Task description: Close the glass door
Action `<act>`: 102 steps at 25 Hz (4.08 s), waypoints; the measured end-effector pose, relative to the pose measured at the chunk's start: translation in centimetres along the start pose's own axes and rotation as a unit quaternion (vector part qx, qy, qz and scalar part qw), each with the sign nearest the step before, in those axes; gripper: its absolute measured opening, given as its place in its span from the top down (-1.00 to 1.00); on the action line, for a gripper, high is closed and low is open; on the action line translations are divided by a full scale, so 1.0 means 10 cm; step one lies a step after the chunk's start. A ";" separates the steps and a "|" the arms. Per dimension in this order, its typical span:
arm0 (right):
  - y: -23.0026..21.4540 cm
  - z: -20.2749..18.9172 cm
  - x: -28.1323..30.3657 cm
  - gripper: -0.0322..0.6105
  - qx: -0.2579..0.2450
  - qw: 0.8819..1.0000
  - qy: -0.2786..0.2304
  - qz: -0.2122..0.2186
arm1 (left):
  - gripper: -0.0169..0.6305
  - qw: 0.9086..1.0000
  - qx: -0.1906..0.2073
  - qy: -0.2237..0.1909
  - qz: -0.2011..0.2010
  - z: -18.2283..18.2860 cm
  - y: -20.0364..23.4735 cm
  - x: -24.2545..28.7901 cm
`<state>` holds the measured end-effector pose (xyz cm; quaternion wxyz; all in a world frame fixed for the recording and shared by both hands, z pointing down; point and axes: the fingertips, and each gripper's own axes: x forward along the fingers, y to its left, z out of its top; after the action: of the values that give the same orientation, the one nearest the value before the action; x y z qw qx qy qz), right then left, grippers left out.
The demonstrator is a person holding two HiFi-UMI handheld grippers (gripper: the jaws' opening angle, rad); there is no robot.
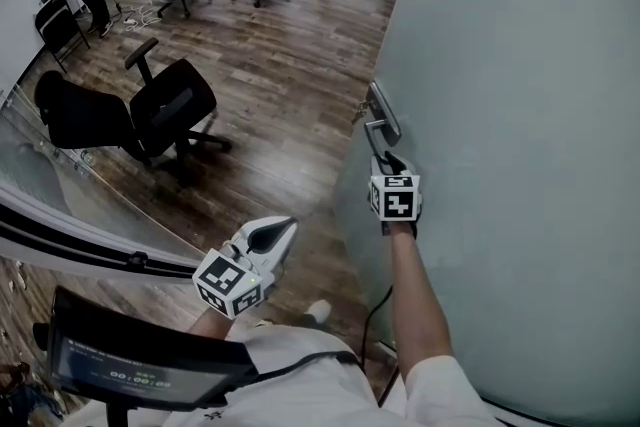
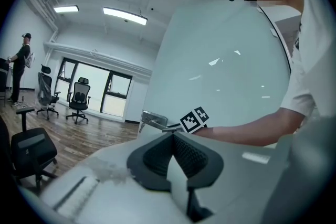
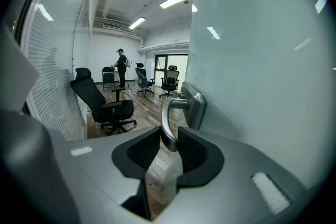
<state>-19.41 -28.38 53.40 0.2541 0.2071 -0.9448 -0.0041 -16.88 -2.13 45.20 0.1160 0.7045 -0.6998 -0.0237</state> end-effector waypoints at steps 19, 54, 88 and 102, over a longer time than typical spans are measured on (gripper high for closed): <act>0.80 -0.10 -0.10 0.54 -0.037 0.997 -0.018 0.070 | 0.95 1.000 0.010 -0.005 -0.014 -0.06 -0.04 -0.49; 2.97 -0.34 -1.20 0.53 -0.108 0.980 -0.043 0.164 | 0.95 0.998 -0.001 -0.051 0.029 -0.20 -0.12 -2.39; 4.16 -0.50 -2.31 0.53 -0.146 0.951 -0.057 0.266 | 0.95 0.970 -0.041 -0.064 0.230 -0.36 -0.90 -3.74; 4.56 -0.95 -2.83 0.52 -0.151 0.939 -0.070 0.302 | 0.95 0.979 -0.016 -0.075 0.191 -0.45 -0.94 -3.95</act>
<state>-10.35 25.40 53.31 0.2049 -0.1291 -0.9666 -0.0843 -7.54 37.55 42.67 0.0767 0.5521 -0.8277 -0.0645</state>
